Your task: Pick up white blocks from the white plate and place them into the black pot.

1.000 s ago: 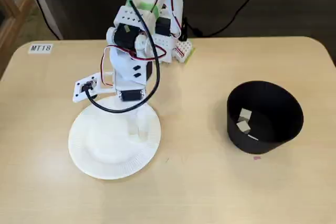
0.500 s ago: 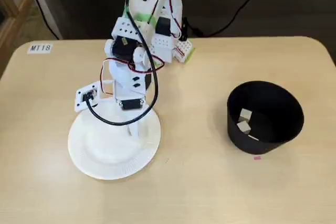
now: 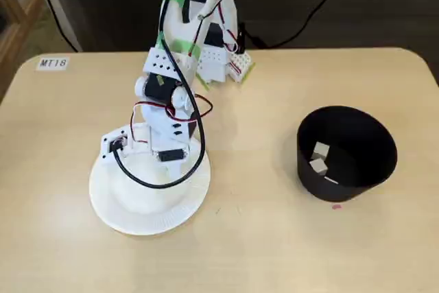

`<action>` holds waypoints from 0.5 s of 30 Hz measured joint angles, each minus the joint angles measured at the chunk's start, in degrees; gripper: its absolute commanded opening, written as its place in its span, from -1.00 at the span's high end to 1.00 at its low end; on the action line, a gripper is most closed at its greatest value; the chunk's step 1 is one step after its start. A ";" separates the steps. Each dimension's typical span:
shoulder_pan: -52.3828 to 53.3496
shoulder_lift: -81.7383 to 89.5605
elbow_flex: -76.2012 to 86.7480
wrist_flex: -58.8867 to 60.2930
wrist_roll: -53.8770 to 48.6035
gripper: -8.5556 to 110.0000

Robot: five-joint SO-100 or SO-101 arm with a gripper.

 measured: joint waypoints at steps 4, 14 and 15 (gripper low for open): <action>-0.09 5.62 0.70 -1.32 0.00 0.90; -16.17 51.42 21.09 -36.74 17.58 0.90; -18.19 53.26 21.09 -36.74 19.34 0.90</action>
